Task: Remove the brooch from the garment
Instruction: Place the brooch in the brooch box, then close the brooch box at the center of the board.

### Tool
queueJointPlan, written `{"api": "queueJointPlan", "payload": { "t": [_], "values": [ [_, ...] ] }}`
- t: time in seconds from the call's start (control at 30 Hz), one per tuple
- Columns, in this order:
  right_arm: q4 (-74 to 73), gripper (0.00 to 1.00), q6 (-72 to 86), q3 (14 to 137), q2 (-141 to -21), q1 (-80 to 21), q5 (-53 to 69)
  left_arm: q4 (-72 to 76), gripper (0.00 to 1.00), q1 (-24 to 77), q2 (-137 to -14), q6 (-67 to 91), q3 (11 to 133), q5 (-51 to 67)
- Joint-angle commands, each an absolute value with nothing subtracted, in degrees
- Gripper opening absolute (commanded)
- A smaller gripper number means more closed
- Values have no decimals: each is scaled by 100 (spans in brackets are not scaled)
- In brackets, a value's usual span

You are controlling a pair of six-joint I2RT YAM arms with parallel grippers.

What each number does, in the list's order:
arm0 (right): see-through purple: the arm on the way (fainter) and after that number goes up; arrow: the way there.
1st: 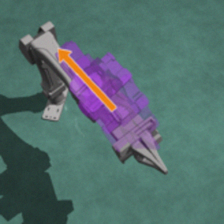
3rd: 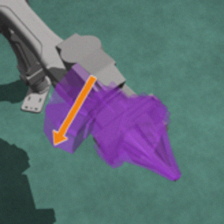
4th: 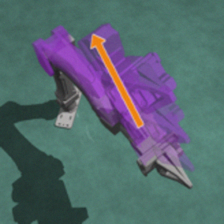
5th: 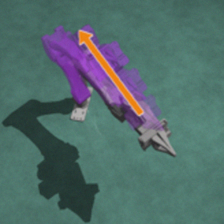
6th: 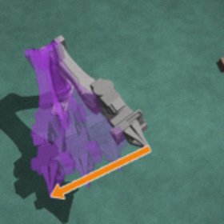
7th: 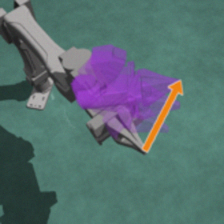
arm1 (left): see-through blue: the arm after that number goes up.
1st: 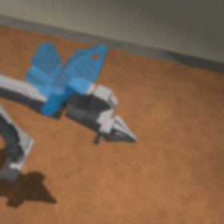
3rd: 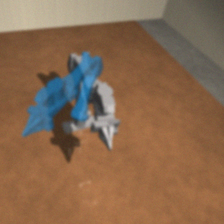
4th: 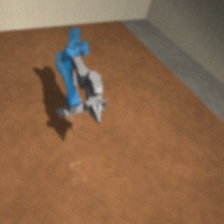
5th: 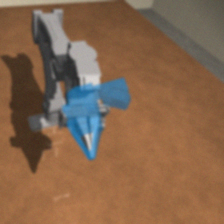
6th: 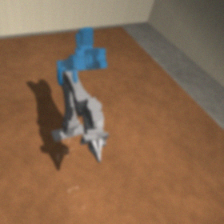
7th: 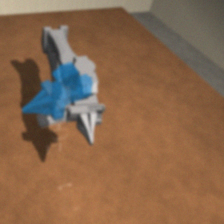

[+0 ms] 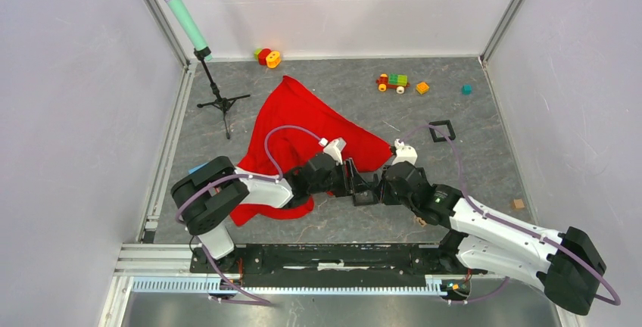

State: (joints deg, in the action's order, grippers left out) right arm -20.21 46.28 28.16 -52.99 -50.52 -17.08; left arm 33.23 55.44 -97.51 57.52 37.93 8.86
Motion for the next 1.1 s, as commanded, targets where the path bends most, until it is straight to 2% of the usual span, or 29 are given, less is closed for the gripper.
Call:
{"api": "queueJointPlan", "payload": {
  "t": [0.0,0.3,0.33,0.43,0.5,0.67,0.9,1.07],
  "values": [
    [-1867,12,4711,3067,-5240,-5072,-1895,2774,53,5600,-9407,5243,3924,531],
    [-1937,13,4623,3127,-5302,-5076,-1940,2072,53,5571,-8813,4806,3769,21],
    [-1962,16,4620,3154,-5341,-5074,-1928,2060,53,5547,-8725,4786,3726,19],
    [-1967,39,4491,3287,-5438,-5078,-1758,2170,46,5427,-8617,4800,3508,160],
    [-1966,42,4407,3396,-5435,-5076,-1700,2443,37,5343,-8630,4845,3298,360],
    [-2060,42,4228,3531,-5283,-5077,-2013,2951,16,5326,-8660,4827,2933,586],
    [-2312,28,4097,3487,-4965,-5078,-2456,2988,13,5326,-9008,4816,3030,761],
    [-2204,21,4025,3327,-4952,-5066,-2223,3020,13,5326,-9295,4852,3126,824]
  ]
}}
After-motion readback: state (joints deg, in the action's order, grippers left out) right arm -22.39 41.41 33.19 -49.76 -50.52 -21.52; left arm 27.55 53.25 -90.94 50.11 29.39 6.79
